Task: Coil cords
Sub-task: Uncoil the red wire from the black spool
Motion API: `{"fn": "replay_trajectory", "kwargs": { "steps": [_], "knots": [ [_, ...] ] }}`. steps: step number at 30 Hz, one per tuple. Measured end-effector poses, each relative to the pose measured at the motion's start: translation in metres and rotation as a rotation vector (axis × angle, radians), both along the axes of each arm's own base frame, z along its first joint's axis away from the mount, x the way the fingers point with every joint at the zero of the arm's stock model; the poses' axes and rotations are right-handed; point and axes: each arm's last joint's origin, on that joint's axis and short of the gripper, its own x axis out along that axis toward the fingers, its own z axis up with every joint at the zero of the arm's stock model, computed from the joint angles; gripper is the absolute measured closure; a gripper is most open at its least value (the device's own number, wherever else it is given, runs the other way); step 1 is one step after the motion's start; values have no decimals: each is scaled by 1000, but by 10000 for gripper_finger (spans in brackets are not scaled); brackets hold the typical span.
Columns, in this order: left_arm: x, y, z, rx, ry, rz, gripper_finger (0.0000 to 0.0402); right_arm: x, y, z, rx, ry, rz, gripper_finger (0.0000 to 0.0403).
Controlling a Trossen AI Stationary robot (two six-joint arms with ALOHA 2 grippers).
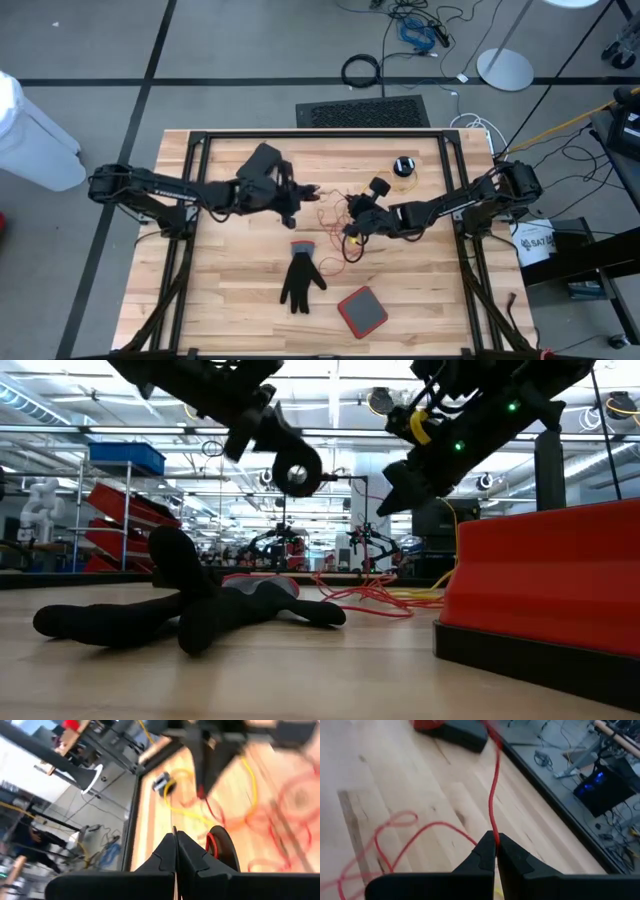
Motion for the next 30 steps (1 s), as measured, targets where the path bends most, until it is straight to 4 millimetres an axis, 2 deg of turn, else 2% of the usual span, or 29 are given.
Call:
{"fn": "replay_trajectory", "kwargs": {
  "steps": [6, 17, 24, 30],
  "knots": [
    [-3, -13, -5, 145, 104, -35, 401, -8, -1, -8, 26, 76, -37, 403],
    [-3, -22, -3, 170, 95, -35, 401, -15, 1, -13, 59, 129, -54, 396],
    [-3, -21, -4, 183, 105, 0, 401, -15, 14, -12, 57, 114, -12, 315],
    [-3, -22, -4, 126, 83, 1, 401, -10, 26, -8, 64, 49, 53, 247]
  ]
}}
